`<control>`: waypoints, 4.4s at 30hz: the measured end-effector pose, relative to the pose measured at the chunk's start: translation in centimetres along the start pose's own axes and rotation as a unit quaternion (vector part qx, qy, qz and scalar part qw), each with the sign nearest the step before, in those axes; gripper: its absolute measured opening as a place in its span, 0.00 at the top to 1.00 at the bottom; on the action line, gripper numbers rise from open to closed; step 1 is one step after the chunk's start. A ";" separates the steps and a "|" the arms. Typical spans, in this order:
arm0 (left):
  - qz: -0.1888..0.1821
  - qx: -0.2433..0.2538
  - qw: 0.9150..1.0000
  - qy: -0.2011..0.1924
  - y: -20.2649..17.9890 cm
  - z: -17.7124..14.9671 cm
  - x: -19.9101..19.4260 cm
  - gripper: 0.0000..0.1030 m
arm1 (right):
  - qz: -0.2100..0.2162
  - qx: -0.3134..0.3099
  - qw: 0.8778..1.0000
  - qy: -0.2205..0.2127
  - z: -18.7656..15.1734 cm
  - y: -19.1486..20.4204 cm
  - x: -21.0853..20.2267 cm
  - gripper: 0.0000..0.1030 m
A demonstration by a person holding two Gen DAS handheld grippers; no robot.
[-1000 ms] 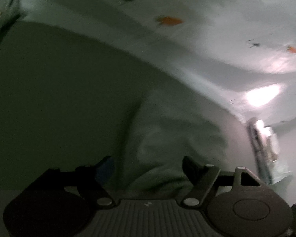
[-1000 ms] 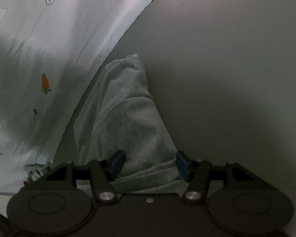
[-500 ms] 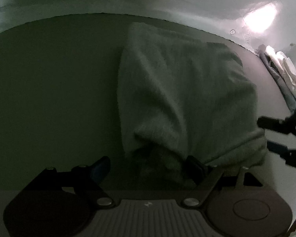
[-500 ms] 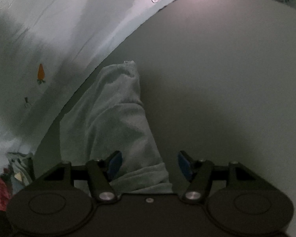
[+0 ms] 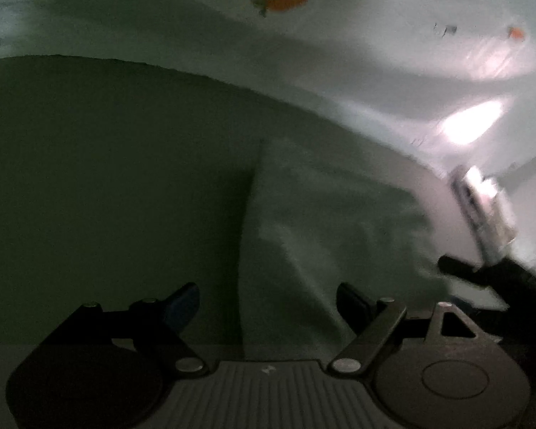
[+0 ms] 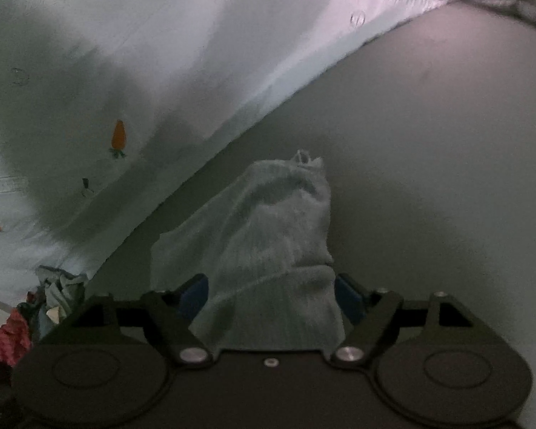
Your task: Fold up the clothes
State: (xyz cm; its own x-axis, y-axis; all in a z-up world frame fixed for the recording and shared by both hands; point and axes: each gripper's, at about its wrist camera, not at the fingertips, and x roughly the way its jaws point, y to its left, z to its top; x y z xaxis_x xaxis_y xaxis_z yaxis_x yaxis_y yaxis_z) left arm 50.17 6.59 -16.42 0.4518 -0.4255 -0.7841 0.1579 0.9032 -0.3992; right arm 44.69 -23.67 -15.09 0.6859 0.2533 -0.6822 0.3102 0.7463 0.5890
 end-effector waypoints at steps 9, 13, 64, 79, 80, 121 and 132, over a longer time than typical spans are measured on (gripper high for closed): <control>-0.010 0.062 0.998 0.019 -2.1 -0.1 4.1 0.06 | -0.013 -0.035 0.999 0.037 1.9 -0.2 3.7 0.24; 0.007 0.051 0.999 -0.002 -3.3 -0.2 4.5 0.05 | -0.011 -0.047 0.997 0.058 2.1 0.2 5.4 0.27; -0.335 -0.088 0.935 -0.078 -28.5 -13.4 4.8 0.06 | 0.208 -0.036 0.976 -0.050 9.6 -12.4 -30.8 0.74; -0.289 -0.033 0.936 -0.199 -52.2 -2.7 12.4 0.06 | 0.272 -0.188 0.943 -0.029 40.4 -24.3 -34.5 0.74; -0.285 -0.037 0.936 -0.201 -53.5 -1.7 13.7 0.06 | 0.267 -0.190 0.944 -0.034 42.7 -25.4 -34.1 0.74; -0.005 0.179 0.979 -0.098 -66.5 3.9 32.4 0.06 | -0.279 -0.419 0.845 -0.183 42.9 -33.8 -13.3 0.41; 0.032 0.172 0.968 -0.179 -61.2 -1.4 18.2 0.05 | -0.199 -0.331 0.902 -0.191 35.9 -30.1 -22.1 0.09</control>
State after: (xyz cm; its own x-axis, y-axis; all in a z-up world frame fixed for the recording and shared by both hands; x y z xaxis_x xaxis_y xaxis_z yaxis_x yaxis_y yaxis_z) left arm 47.51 -56.46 -6.89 0.7358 -0.3764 -0.5630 0.3744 0.9188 -0.1249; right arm 43.78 -73.88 -2.18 0.8227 -0.2527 -0.5092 0.2074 0.9675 -0.1450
